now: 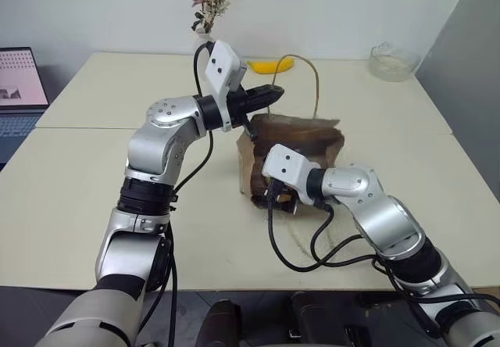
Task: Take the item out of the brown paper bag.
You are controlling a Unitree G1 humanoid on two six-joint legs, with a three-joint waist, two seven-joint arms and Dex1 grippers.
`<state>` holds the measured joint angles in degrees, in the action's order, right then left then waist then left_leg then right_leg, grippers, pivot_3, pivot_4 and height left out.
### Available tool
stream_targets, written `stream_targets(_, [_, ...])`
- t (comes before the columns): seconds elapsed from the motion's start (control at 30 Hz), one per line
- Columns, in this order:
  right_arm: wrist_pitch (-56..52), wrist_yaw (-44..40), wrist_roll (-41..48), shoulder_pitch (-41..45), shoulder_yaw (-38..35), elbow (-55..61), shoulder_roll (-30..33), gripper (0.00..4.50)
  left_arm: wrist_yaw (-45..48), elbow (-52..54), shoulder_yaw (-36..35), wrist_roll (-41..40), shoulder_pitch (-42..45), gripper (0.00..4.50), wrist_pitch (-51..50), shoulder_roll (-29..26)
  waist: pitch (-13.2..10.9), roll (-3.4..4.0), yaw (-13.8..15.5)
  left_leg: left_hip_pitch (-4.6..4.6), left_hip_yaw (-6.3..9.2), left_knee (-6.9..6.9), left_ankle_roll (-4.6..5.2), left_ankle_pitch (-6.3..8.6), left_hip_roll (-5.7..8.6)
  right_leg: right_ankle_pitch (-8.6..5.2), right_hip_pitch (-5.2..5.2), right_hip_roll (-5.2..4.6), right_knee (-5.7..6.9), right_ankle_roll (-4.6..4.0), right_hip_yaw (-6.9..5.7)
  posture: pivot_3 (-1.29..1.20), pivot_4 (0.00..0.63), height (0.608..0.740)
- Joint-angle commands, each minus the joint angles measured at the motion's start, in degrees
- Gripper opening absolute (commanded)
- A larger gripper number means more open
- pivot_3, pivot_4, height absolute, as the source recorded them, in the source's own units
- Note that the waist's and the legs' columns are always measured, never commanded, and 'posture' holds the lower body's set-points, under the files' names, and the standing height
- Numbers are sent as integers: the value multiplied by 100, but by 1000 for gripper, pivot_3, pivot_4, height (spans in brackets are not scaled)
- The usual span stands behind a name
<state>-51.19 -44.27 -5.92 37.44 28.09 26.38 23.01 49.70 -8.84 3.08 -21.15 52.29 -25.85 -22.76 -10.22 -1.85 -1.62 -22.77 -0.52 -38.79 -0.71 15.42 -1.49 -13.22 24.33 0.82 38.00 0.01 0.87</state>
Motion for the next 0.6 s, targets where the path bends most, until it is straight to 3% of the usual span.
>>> stream_targets(0.03, [361,53,-193,238,23,51,284,4459,102,342,20,-8,0,0,96,-31,0,0,-1,0,1,0,0,0,0,0,0,0,0,0,-1,0,150,740])
stream_targets(0.33, [1215,-179,-684,615,385,-760,1045,4459,166,841,87,-205,-198,0,-166,69,0,0,-1,1,0,0,0,0,-3,0,0,1,1,0,0,0,150,740])
stream_targets(0.6, [1981,-245,-1339,901,827,-1868,931,4459,182,1012,97,-235,-330,0,-245,69,0,0,-4,0,-1,1,0,0,-6,0,2,2,1,0,1,0,150,740])
